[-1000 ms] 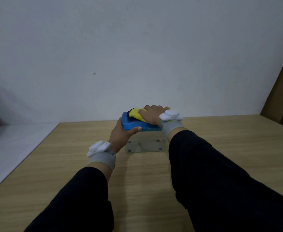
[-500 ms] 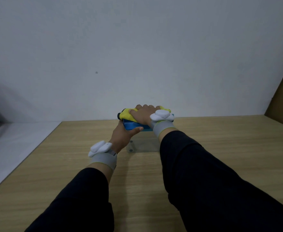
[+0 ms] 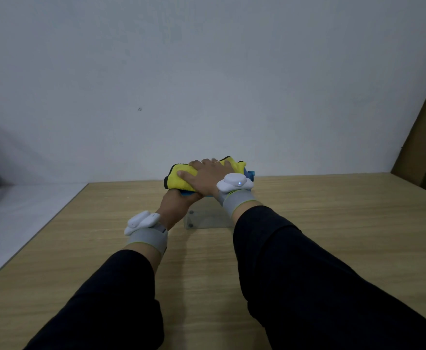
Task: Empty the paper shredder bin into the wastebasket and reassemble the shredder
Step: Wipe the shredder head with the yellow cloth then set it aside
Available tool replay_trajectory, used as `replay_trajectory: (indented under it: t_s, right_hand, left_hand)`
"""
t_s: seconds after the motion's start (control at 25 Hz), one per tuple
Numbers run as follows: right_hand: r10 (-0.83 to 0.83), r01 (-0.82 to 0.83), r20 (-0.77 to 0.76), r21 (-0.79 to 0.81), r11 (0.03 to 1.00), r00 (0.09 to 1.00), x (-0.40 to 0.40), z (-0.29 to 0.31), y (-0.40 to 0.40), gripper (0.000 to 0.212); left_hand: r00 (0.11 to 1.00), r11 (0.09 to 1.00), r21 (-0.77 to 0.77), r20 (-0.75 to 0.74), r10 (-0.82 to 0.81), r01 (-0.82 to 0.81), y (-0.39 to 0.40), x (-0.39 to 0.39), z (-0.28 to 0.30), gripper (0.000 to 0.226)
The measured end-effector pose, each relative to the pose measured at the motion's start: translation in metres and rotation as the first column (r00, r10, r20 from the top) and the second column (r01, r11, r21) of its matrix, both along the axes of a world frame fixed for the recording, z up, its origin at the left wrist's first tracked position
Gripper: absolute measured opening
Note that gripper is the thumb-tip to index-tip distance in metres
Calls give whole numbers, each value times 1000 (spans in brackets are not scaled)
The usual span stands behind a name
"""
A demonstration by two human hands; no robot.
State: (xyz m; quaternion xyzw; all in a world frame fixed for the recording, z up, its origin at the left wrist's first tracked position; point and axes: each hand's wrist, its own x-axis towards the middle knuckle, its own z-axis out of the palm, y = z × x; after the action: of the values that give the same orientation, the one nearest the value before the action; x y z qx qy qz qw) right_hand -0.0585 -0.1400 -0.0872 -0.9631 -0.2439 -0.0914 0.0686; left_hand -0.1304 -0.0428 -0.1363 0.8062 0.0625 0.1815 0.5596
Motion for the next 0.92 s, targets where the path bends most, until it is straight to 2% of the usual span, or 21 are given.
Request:
replay_trajectory:
  t_s: [0.64,0.92]
  right_hand:
    - [11,-21,120,81,996,993,-12,-12,-24,73]
    - [-2,-12,147,92,996,989,-9,-17,-37,76]
  left_hand:
    - [1000,997,-73,-3,22,-22,2,1,-3,69]
    - [999,999,-28,44,-19,21,3,-1,-1,74]
